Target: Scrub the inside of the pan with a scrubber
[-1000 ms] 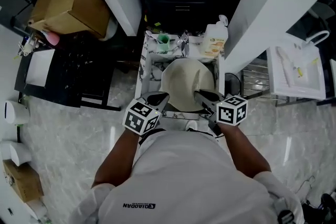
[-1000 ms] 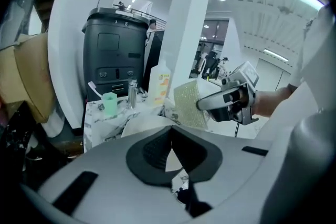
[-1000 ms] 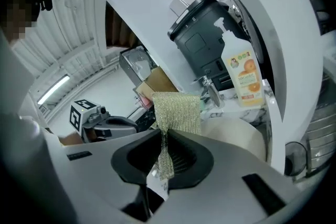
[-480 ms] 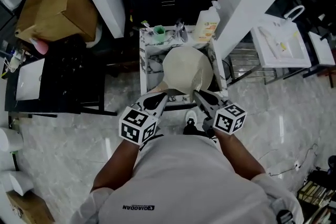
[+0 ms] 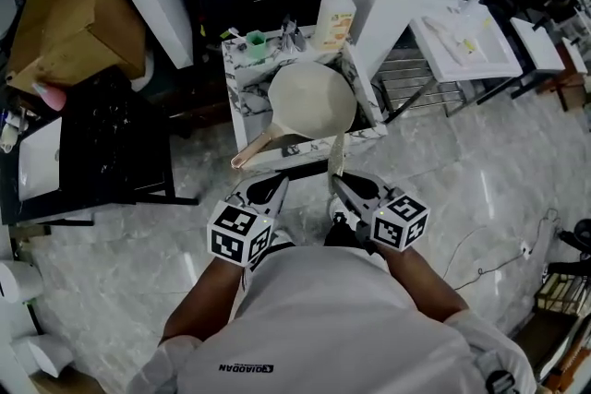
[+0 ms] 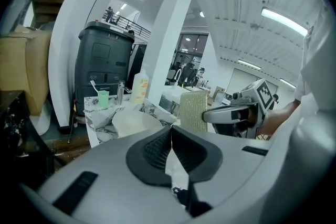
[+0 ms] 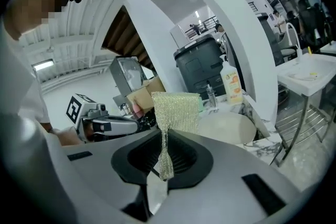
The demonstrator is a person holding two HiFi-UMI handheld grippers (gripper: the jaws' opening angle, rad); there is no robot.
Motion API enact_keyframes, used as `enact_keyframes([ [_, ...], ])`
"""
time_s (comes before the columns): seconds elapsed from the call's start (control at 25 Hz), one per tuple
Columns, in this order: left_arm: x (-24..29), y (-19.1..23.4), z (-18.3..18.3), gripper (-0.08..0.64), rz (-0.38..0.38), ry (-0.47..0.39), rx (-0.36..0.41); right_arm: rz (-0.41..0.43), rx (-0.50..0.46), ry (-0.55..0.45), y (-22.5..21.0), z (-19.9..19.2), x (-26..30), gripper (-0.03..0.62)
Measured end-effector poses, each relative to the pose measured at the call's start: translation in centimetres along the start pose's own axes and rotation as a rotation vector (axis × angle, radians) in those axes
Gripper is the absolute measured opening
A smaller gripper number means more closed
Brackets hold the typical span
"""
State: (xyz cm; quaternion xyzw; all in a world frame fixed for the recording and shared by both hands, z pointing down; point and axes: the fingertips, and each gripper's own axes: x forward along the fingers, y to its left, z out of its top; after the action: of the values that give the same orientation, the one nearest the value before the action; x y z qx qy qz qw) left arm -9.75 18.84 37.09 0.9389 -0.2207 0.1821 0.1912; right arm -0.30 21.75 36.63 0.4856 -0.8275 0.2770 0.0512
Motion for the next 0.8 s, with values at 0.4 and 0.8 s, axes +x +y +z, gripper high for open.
enact_keyframes([
  [0.4,2.0,-3.6,2.5,0.015,0.07,-0.048,0.004,0.068,-0.085,0.016,-1.7,2.4,-2.6,0.063],
  [0.8,4.2,-5.5,4.0,0.015,0.154,-0.062,0.037,0.121,-0.085,0.015,-5.0,3.3,-4.7,0.063],
])
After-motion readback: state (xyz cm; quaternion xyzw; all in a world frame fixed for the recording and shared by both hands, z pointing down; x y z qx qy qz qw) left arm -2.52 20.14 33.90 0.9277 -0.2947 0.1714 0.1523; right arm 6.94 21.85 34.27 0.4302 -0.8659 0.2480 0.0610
